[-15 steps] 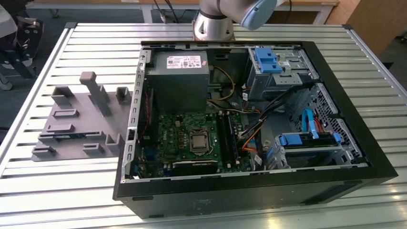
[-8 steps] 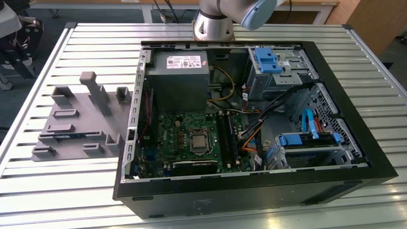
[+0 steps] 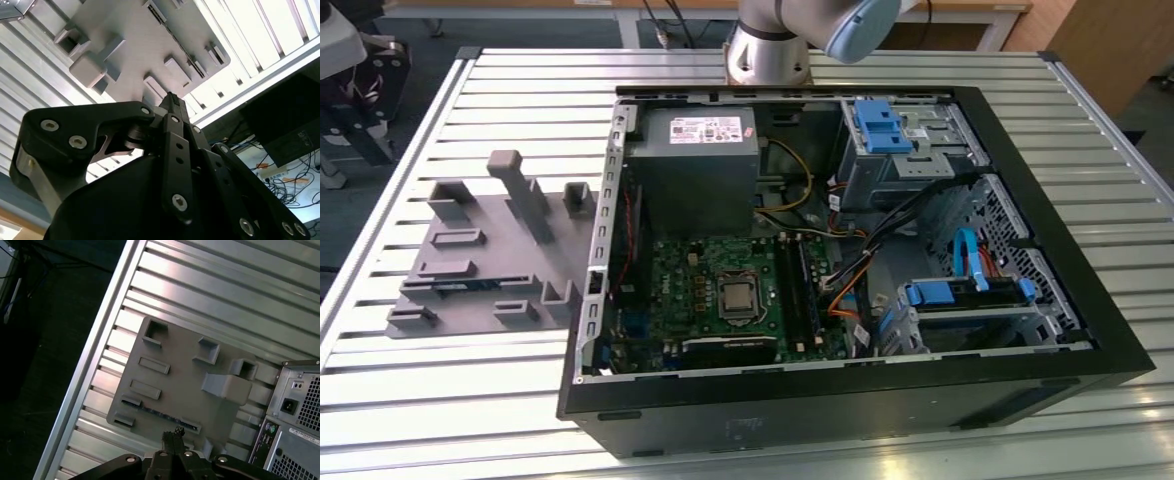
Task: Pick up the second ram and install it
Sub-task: 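Pick up the second ram and move it above second insertion slot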
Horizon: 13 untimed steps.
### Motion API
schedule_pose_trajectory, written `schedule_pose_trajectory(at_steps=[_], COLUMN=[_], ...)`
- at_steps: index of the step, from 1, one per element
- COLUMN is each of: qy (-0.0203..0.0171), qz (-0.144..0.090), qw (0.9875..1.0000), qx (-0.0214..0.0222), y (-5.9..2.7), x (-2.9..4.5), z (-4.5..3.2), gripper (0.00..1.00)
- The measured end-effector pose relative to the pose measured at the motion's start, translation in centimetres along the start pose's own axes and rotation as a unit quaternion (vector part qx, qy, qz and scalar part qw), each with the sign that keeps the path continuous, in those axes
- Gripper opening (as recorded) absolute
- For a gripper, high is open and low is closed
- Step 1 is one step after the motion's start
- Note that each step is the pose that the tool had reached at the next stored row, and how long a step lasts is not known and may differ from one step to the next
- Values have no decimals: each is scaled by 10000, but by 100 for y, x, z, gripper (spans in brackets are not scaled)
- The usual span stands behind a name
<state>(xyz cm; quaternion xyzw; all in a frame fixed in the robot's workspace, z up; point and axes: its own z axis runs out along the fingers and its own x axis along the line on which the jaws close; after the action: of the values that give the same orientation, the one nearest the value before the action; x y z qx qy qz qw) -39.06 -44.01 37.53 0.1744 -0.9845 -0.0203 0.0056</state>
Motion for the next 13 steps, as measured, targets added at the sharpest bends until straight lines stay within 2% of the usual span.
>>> schedule_pose_trajectory(at_steps=[3, 6, 9, 13], qy=[7, 18, 27, 40], qz=[-182, -423, -651, -942], qw=[9998, 9991, 9979, 9955], qx=[1, 2, 2, 4], y=[0, 0, 0, -1], x=[0, 0, 0, 0], z=[1, 3, 4, 6], gripper=[11, 11, 11, 11])
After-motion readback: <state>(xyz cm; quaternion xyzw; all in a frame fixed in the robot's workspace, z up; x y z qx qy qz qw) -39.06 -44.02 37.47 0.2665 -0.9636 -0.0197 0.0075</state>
